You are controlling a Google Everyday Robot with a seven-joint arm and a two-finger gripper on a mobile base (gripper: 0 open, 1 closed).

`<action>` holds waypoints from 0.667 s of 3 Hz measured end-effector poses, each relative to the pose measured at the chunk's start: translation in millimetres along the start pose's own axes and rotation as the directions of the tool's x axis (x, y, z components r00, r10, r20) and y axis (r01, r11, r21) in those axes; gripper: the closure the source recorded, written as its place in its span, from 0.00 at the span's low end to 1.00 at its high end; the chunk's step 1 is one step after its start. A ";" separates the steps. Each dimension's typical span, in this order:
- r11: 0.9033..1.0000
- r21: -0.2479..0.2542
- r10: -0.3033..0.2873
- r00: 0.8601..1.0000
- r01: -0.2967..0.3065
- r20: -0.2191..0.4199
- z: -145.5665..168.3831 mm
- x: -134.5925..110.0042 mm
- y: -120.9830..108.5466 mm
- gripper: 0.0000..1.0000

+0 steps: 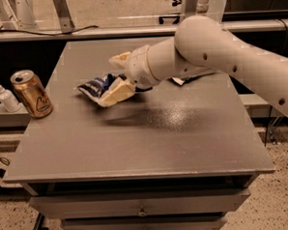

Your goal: Move blue chip bag near orange can

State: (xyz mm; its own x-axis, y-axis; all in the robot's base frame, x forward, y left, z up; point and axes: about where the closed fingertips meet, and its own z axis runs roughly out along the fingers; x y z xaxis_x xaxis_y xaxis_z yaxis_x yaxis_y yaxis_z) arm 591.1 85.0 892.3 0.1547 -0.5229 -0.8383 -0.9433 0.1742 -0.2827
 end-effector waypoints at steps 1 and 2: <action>1.000 -0.019 0.015 1.000 -0.015 -0.004 15.0 4.7 4.5 0.47; 1.000 -0.019 0.019 1.000 -0.019 -0.005 19.9 6.3 3.2 0.71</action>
Offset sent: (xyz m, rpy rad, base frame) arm 0.0101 0.0112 -0.0174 0.0011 0.0273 -0.0091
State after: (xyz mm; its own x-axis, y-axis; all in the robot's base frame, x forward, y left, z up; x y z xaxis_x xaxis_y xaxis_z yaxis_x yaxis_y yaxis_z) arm 594.9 98.9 876.8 0.1350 -0.5233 -0.8414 -0.9514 0.1686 -0.2576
